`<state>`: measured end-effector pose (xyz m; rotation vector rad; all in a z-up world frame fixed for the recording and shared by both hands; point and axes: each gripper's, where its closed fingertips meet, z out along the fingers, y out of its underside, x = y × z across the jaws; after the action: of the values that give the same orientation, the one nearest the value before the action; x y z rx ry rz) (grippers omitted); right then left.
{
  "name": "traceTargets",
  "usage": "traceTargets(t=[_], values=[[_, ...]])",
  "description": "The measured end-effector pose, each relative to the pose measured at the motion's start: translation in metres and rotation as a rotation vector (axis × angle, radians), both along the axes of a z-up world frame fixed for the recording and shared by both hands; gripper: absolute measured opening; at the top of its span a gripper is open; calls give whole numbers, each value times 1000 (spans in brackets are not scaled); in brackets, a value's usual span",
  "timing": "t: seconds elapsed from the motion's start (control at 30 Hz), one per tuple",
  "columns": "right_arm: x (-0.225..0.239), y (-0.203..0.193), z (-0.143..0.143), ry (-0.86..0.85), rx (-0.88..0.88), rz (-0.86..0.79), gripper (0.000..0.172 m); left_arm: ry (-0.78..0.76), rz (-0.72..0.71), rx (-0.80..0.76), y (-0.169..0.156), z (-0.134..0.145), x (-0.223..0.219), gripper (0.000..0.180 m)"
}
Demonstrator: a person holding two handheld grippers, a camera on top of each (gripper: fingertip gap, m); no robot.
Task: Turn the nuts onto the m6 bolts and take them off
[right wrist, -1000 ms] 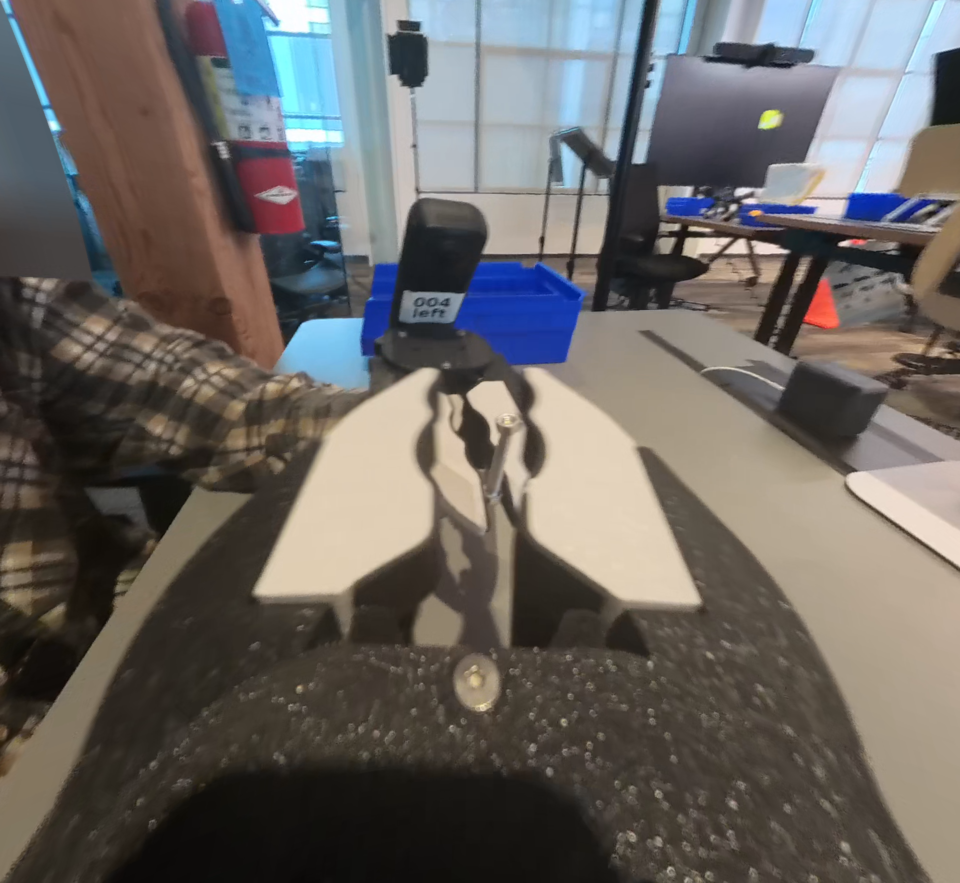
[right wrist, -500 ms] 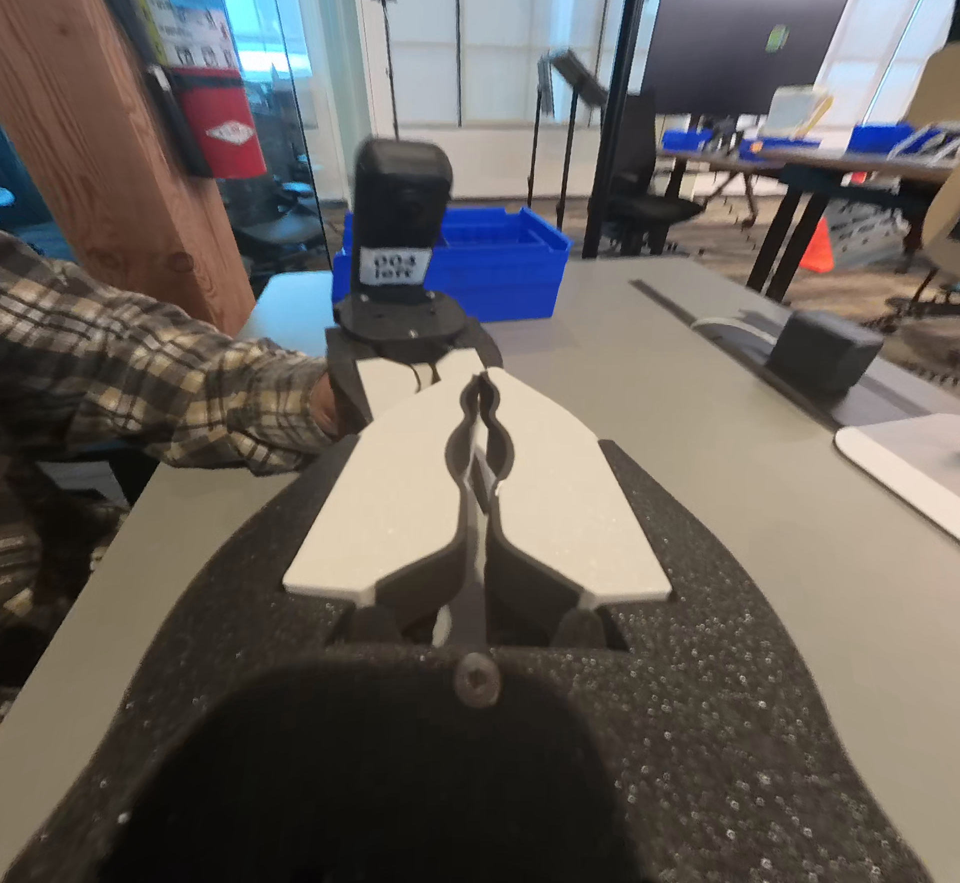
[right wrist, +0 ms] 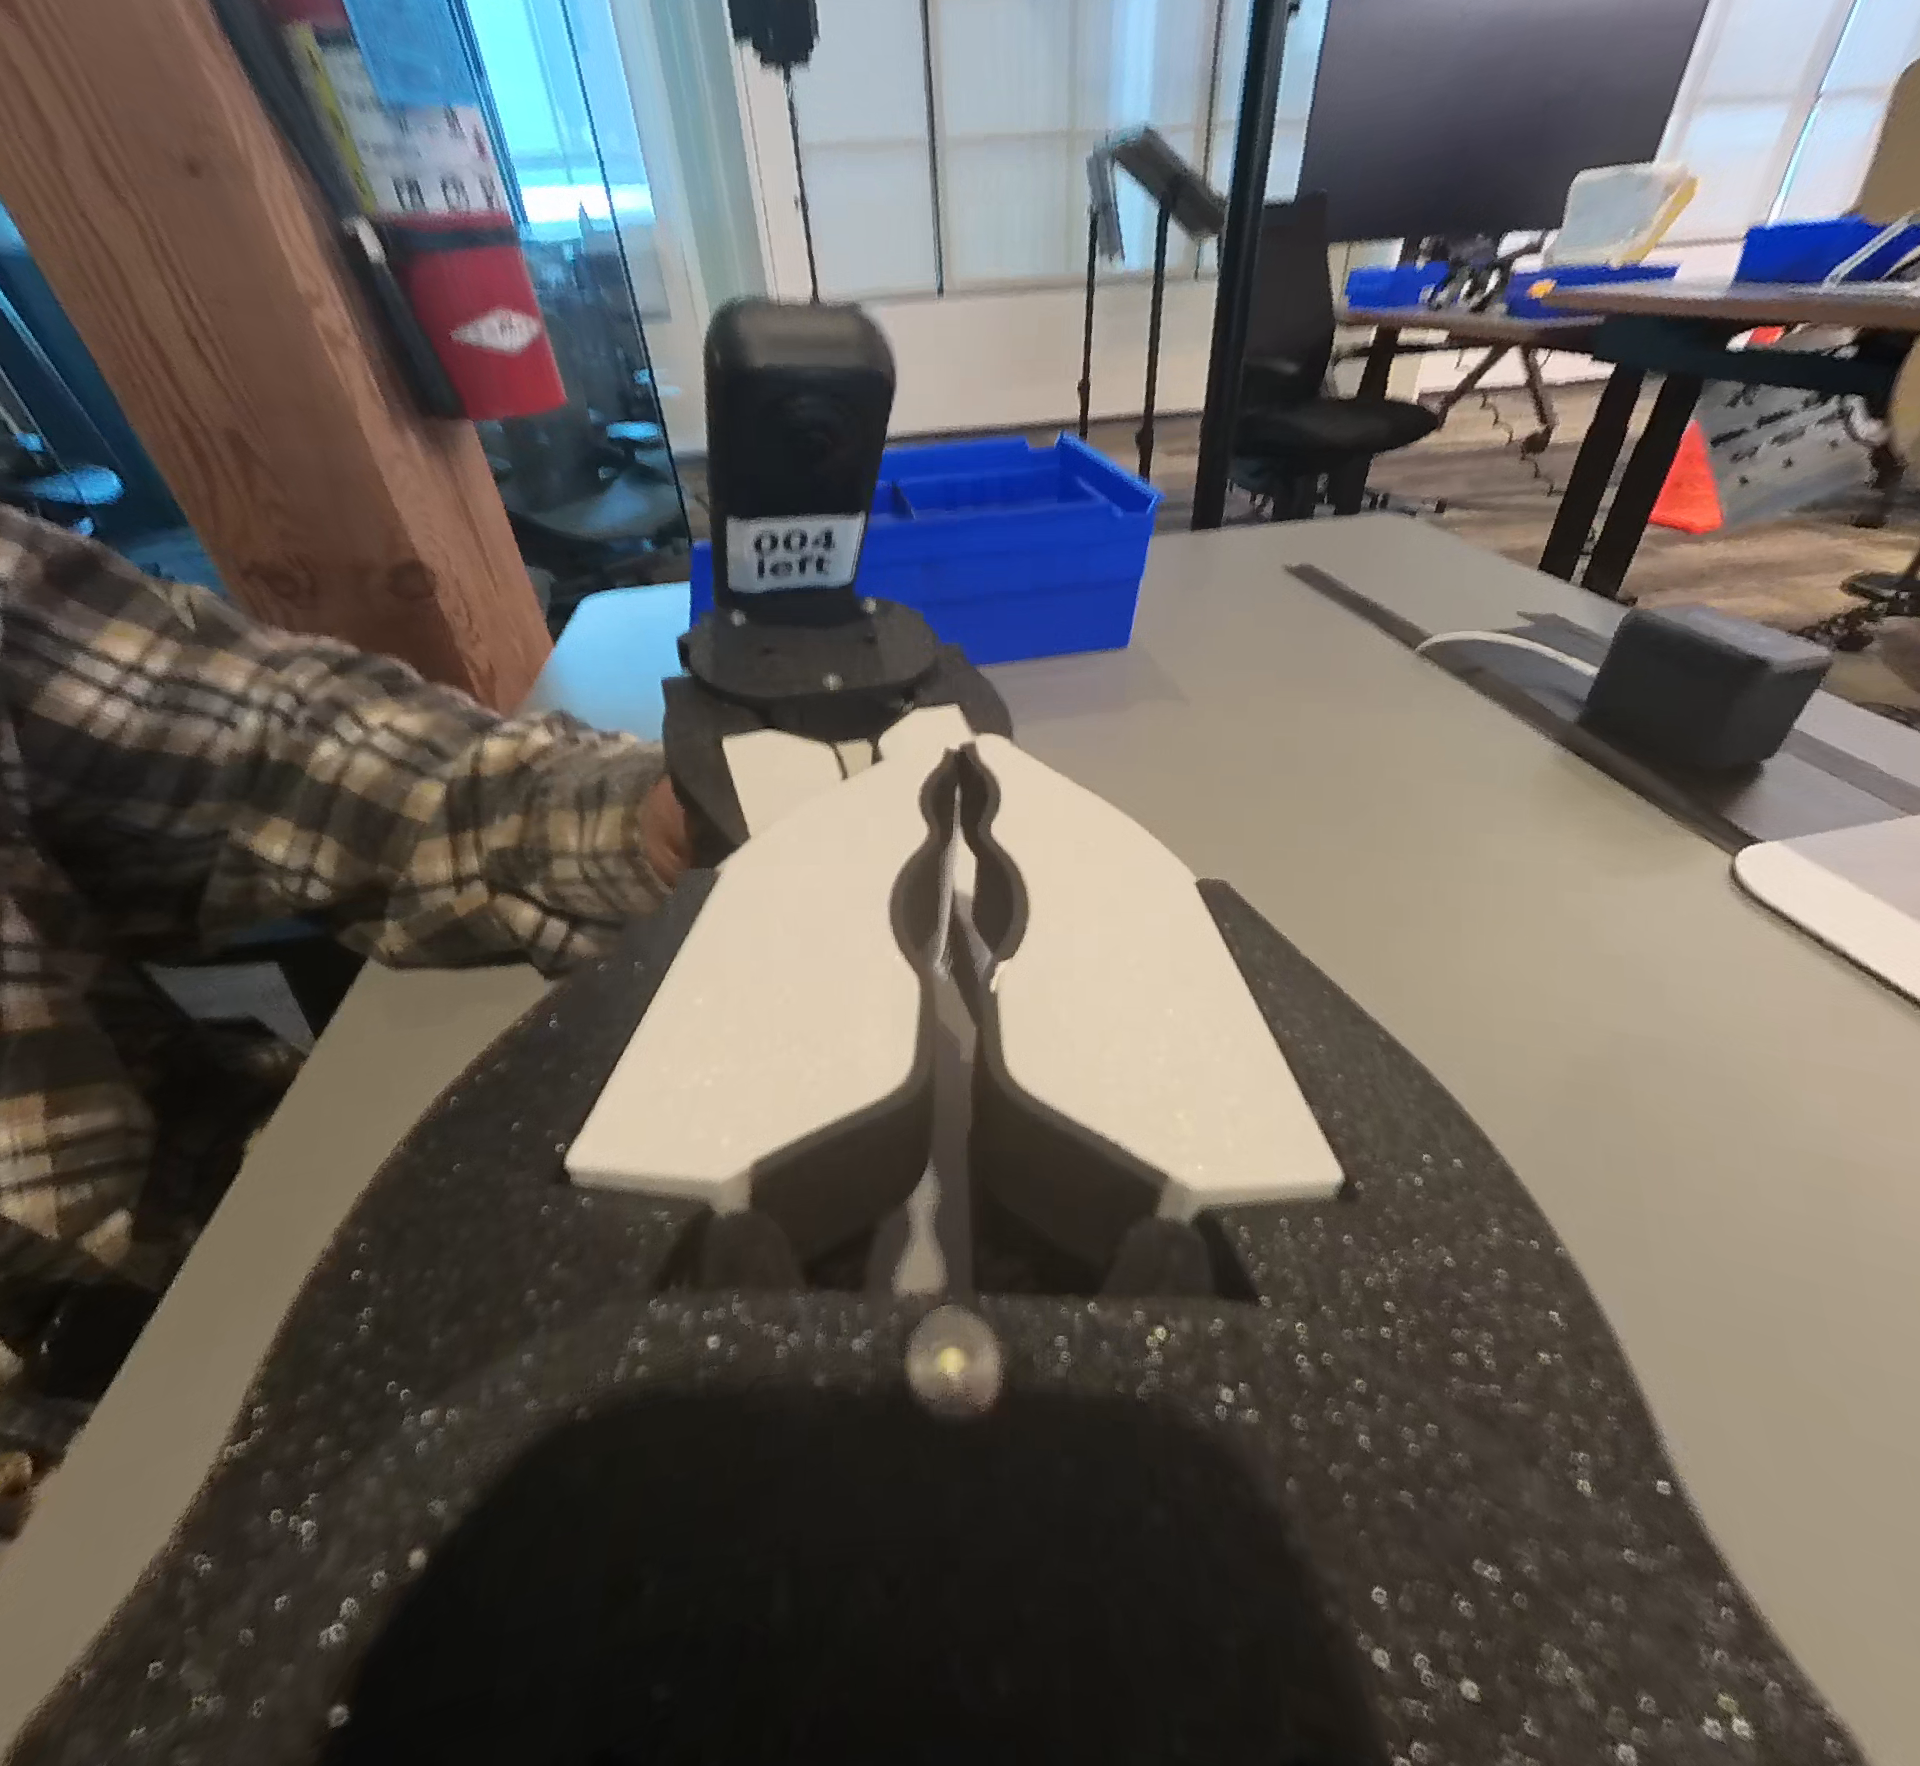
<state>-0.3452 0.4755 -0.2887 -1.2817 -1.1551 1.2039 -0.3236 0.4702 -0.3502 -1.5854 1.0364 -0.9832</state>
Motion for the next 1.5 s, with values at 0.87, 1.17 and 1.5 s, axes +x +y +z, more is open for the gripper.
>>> traceTargets(t=[0.87,1.17,1.5], values=[[2,0,-5,-29,21,4,0,2,2,0,1,-1,0,11],[2,2,-6,-16,15,7,0,6,3,-2,1,-1,1,11],[19,27,5,302,-123,67,3,-38,41,-5,14,6,-16,11]])
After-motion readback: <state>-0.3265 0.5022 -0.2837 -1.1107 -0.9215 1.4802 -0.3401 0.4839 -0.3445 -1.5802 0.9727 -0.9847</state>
